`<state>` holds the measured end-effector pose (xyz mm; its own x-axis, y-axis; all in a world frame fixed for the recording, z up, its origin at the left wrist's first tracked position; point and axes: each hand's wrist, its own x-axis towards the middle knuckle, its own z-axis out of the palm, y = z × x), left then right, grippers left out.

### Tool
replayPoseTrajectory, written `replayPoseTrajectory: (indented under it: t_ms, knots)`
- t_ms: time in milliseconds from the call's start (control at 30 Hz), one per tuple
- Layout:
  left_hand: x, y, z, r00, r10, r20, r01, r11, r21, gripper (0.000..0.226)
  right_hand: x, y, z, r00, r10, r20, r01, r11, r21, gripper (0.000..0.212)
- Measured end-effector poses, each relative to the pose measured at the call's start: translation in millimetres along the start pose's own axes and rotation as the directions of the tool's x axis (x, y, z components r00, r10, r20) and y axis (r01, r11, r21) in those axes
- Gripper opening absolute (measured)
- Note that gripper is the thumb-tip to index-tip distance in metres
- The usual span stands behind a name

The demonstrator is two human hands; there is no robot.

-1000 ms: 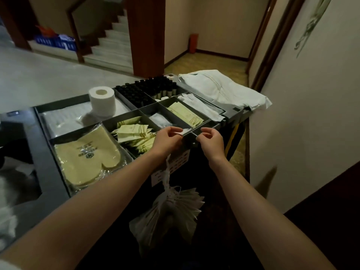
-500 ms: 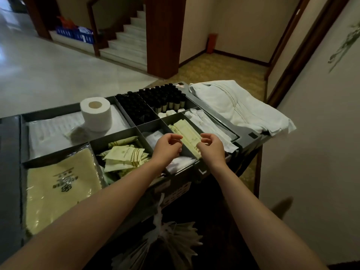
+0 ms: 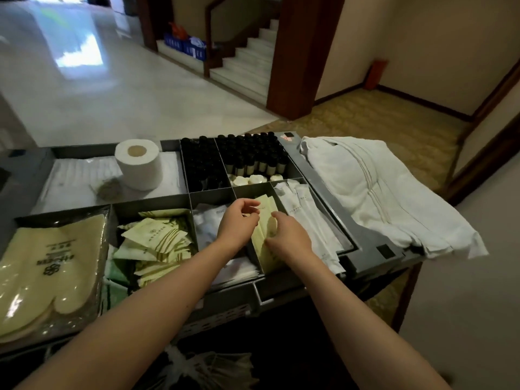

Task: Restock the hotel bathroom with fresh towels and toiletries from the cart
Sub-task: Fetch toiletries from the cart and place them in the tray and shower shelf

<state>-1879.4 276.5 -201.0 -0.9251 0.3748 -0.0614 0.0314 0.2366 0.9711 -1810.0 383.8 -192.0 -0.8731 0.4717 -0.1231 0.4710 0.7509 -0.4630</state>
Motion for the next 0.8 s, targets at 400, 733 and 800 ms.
replayPoseTrajectory:
  t_ms: [400, 733, 800]
  knots:
    - [-1, 8, 10, 0.992, -0.09, -0.088, 0.102, 0.985, 0.142, 0.034, -7, 16, 4, 0.98, -0.126, -0.153, 0.161, 0.957, 0.243, 0.058]
    - [8, 32, 13, 0.977, -0.171, 0.129, 0.15, 0.975, 0.164, 0.04, -9, 7, -13, 0.968, 0.178, -0.179, 0.043, 0.584, 0.811, 0.037]
    - [11, 30, 13, 0.983, -0.136, 0.12, 0.118, 0.983, 0.144, 0.038, -8, 4, -13, 0.965, 0.182, -0.189, 0.05, 0.578, 0.815, 0.03]
